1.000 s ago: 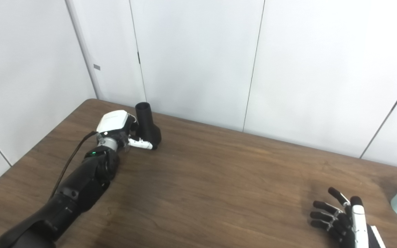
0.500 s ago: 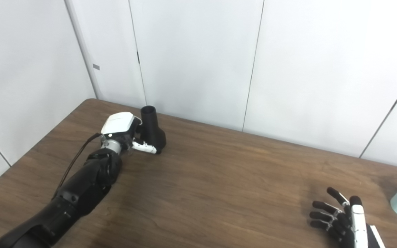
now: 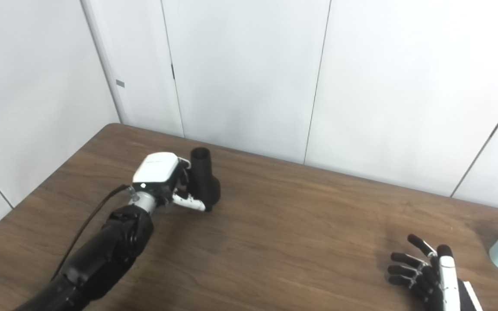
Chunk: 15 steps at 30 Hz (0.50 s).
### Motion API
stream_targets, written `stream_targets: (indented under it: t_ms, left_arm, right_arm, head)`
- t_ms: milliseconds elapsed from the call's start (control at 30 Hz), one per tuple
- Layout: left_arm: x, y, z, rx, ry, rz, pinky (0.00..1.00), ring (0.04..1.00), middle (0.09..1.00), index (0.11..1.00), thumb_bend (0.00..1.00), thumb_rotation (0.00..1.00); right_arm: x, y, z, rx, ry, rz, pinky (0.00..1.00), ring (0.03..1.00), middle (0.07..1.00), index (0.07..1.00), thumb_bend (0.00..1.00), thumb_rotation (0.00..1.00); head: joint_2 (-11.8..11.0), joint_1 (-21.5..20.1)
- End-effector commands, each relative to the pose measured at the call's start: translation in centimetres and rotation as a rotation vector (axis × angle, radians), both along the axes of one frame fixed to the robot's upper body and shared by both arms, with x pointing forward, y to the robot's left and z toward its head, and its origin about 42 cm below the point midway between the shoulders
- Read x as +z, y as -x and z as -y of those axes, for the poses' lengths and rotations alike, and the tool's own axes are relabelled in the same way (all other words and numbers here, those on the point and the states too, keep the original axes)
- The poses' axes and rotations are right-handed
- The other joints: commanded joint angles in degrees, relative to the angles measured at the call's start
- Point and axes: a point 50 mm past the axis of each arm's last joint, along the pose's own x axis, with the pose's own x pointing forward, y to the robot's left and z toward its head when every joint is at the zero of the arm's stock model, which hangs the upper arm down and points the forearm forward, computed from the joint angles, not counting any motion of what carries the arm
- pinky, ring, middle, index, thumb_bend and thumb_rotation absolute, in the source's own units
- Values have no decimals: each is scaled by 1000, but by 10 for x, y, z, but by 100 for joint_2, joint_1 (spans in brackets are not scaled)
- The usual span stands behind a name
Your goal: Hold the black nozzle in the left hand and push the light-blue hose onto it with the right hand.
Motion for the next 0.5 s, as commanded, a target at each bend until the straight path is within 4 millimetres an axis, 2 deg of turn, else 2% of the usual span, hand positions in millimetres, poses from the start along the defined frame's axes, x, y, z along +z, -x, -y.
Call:
stream_targets:
  t_ms: [0,167,267,333,467]
  left_arm:
    - [19,1,10,-65,-35,105,840,631,497,471,525,0]
    - [14,20,31,-155,-50,121,804,619,528,451,520,0]
    - [12,32,44,-200,-46,135,811,624,503,471,524,0]
    - [11,38,51,-222,-39,136,818,577,456,497,524,0]
    - [7,50,65,-278,-15,127,814,540,452,505,524,0]
  right_arm:
    - [3,-2,0,8,-4,16,498,540,604,810,321,1000]
    - [3,-3,-2,12,2,16,486,537,607,793,332,1000]
    - [3,-4,-3,17,11,24,491,538,608,790,338,1000]
    - [2,-4,-5,18,12,30,470,523,596,785,342,988]
    - [4,-5,-9,20,24,27,479,533,600,787,348,994]
  head:
    - [24,-39]
    - [77,-154]
    - [117,-242]
    - [142,-296]
    - [220,-444]
